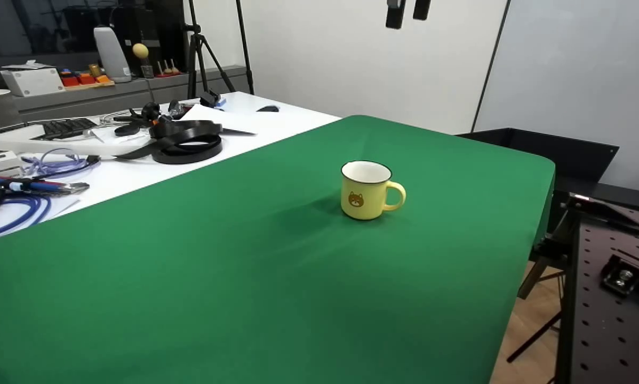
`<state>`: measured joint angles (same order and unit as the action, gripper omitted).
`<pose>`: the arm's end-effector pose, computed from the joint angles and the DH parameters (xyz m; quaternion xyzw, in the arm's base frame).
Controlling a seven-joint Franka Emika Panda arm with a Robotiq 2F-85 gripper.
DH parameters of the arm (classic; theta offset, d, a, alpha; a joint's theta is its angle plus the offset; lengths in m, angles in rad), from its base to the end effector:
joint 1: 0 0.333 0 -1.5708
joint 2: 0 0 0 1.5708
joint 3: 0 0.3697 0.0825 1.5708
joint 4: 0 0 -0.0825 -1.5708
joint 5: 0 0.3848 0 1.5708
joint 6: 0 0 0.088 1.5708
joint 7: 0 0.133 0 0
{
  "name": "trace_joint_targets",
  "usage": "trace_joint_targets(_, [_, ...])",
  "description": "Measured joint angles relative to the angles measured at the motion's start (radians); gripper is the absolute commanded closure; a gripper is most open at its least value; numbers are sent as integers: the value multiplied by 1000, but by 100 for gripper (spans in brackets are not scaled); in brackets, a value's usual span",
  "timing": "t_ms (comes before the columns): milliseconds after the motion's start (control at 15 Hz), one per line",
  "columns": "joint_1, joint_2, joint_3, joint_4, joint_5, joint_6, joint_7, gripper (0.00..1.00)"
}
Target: Move the cup slightly to the left
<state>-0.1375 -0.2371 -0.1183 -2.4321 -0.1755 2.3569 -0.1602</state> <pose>0.4458 -0.1237 0.4362 0.9953 0.0098 0.0680 0.0683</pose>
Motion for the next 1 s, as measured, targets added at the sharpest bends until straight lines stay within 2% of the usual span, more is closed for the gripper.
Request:
trace_joint_targets(267, [-23, 137, -27, 28, 1, 59, 0, 0])
trace_joint_targets(667, [-20, 132, -24, 27, 1, 61, -2, 0])
trace_joint_targets(1000, [-20, 218, -33, 55, 75, 61, -117, 0])
